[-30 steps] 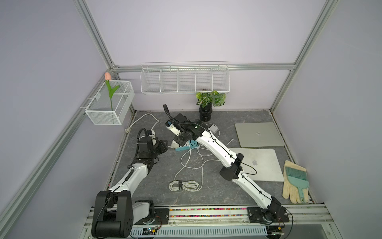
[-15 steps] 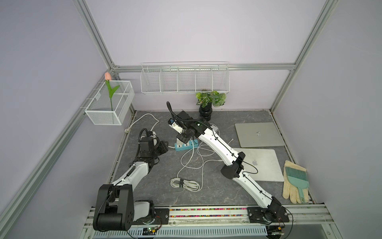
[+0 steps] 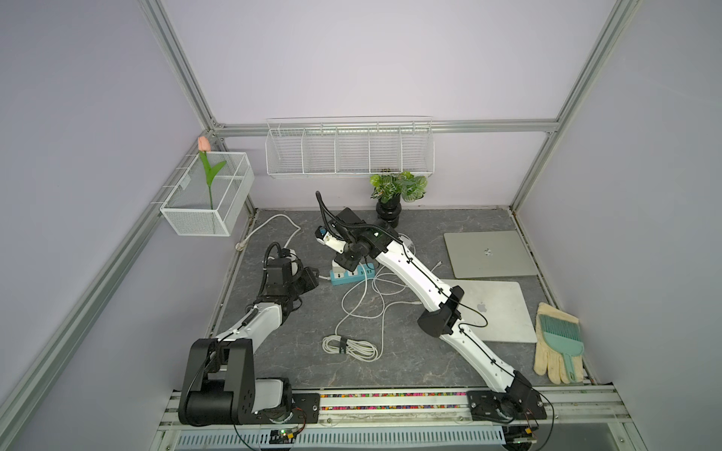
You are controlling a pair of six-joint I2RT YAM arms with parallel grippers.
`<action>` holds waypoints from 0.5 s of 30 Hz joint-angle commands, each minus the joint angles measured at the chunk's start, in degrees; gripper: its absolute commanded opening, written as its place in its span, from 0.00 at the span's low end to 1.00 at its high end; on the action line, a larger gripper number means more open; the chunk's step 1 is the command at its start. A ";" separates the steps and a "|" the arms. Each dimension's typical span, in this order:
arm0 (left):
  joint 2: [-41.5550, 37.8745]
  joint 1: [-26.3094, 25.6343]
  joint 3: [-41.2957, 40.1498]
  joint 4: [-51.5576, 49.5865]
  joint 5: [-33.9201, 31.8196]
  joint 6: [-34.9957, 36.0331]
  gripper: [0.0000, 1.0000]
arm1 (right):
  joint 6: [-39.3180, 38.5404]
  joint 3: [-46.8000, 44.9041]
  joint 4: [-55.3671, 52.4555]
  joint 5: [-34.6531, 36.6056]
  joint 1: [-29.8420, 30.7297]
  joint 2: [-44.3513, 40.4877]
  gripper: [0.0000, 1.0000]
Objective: Unplug the laptop charger
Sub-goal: Remove the charging cable from the plug.
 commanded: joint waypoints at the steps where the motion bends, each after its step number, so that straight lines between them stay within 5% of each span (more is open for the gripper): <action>1: 1.00 0.29 1.87 1.24 0.58 0.67 0.50 | -4.03 2.36 0.26 -3.28 -0.31 1.80 0.06; 15: 3.52 -2.18 7.45 0.30 6.19 -0.66 0.63 | -4.35 2.39 2.38 -2.31 -1.07 4.54 0.07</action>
